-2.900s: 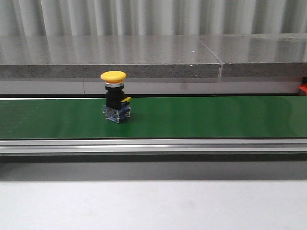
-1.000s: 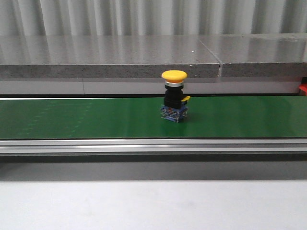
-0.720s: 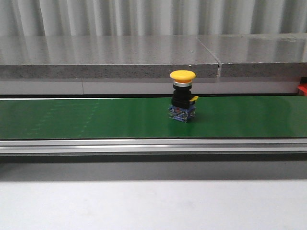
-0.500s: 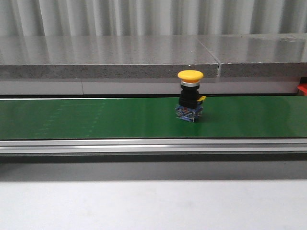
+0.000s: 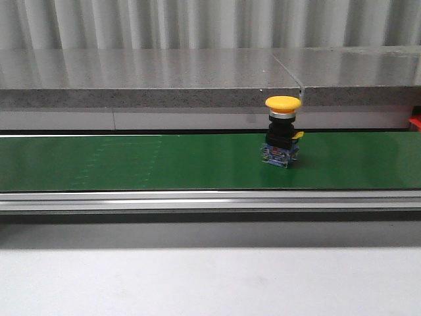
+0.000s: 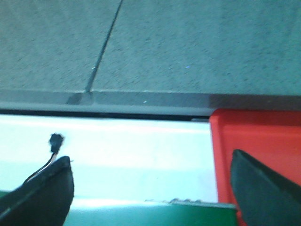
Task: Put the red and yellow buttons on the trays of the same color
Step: 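Lower the right gripper onto the yellow button on the belt and grasp it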
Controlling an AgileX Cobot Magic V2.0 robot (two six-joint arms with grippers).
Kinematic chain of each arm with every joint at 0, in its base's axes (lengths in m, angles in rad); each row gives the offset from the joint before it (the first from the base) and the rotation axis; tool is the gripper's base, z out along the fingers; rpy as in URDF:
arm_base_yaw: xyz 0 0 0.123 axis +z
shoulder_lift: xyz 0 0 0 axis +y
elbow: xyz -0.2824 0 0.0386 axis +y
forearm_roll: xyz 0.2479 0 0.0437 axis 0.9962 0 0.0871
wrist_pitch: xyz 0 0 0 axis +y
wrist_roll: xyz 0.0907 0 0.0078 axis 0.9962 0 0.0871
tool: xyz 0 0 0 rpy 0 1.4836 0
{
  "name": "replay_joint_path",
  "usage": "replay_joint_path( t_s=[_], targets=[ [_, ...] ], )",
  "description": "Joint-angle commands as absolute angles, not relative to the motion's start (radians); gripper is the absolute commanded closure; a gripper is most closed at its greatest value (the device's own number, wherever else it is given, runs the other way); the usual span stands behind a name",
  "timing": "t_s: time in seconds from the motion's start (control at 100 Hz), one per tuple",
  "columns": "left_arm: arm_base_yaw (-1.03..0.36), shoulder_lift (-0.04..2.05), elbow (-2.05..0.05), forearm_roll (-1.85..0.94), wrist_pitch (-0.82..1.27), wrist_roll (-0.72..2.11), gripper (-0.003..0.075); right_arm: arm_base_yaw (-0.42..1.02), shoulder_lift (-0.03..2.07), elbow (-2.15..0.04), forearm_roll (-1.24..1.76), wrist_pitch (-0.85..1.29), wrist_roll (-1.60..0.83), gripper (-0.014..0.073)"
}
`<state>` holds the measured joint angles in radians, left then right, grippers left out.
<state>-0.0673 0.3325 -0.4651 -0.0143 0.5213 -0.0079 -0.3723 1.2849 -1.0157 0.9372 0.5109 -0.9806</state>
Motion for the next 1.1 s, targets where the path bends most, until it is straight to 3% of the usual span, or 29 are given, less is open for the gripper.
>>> replay_joint_path(
  t_s=[0.0,0.22,0.42,0.65,1.09],
  targets=[
    [-0.075,0.340,-0.494,-0.026,0.449,-0.009,0.0741,-0.356,1.189,-0.978,0.952,0.539,-1.007,-0.0070],
    [-0.075,0.340,-0.494,-0.026,0.449,-0.009,0.0741,-0.343,1.113,-0.849,0.934,0.686,-1.084,-0.0070],
    [-0.075,0.340,-0.494,-0.026,0.449,-0.009,0.0741,-0.230,1.120,-0.845,0.874,0.729,-1.133,-0.0070],
    [-0.075,0.340,-0.494,-0.026,0.449,-0.009,0.0741,-0.088,1.194,-0.844,0.816,0.680,-1.133,-0.0070],
    [-0.075,0.340,-0.494,-0.026,0.449,-0.009,0.0741,0.041,1.365,-0.844,0.847,0.482,-1.133,-0.0070]
  ],
)
